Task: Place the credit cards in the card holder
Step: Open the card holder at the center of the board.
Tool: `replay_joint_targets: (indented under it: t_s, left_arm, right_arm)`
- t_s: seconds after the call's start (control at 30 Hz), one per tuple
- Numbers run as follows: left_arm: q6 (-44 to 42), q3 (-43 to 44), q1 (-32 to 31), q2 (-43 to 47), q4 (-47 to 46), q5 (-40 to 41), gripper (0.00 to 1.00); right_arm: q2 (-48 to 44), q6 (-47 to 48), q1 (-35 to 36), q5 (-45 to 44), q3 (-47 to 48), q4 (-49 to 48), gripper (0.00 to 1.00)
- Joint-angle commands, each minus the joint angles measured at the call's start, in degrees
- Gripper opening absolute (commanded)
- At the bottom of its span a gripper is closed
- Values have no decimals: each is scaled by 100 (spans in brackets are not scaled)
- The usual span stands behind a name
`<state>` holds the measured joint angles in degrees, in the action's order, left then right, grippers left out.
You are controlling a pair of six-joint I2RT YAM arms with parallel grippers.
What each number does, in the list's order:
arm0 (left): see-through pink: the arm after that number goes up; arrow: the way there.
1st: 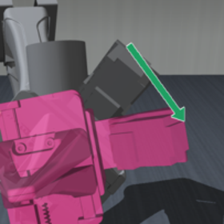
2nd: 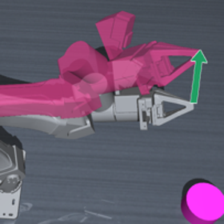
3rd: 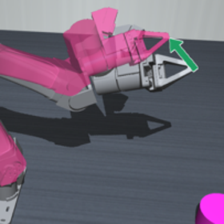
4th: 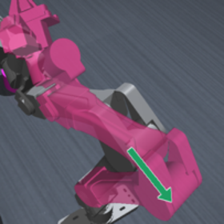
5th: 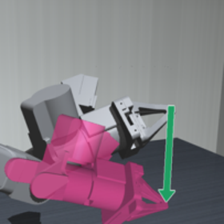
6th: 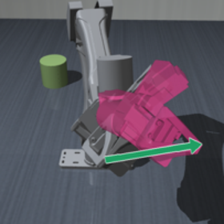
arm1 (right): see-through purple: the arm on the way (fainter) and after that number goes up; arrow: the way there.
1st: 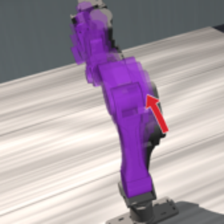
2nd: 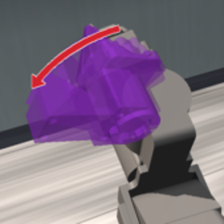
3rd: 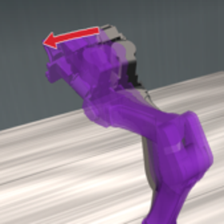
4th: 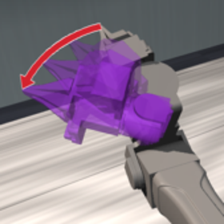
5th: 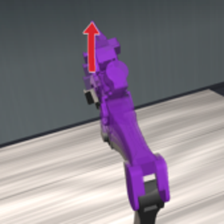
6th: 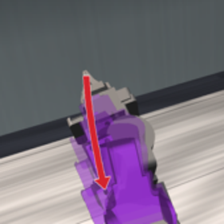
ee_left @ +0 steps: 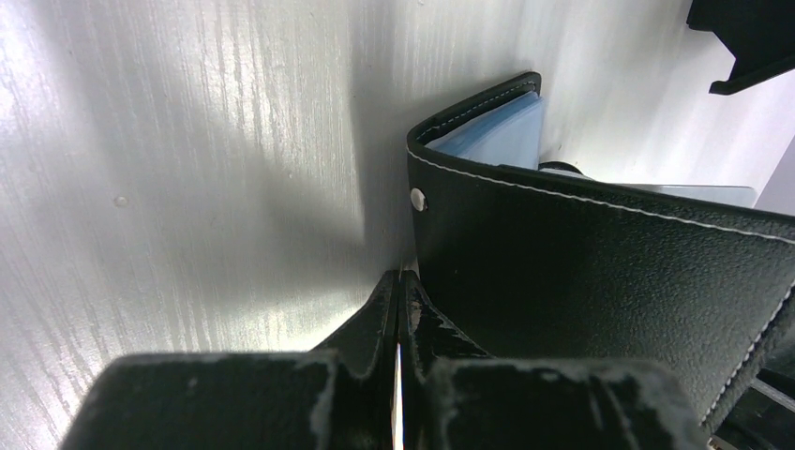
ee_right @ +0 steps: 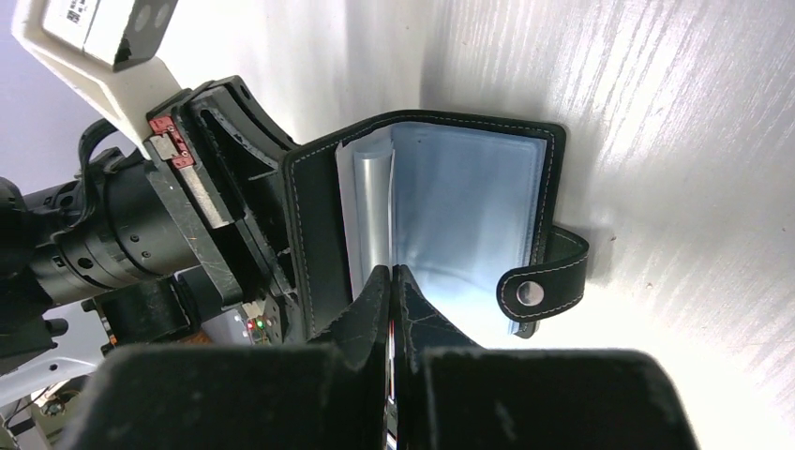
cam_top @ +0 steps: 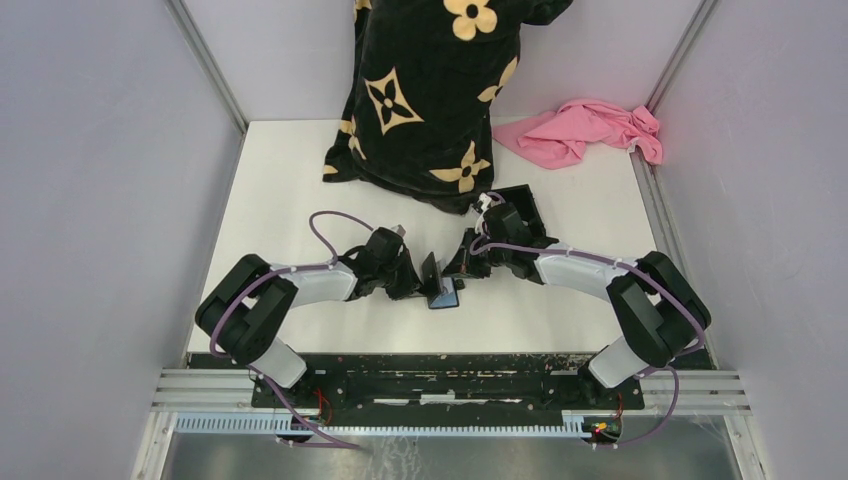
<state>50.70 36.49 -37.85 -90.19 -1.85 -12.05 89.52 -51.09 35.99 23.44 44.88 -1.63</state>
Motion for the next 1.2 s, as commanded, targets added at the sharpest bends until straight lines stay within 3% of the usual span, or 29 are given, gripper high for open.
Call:
replay_joint_targets:
  t_s: [0.0, 1.17]
  left_arm:
    - [-350, -313, -37, -104, 928, 634, 3]
    - [-324, -336, -30, -198, 1276, 874, 3]
  right_arm:
    - [-216, 10, 41, 28, 271, -175, 1]
    - [-222, 1577, 84, -1246, 520, 1231, 1]
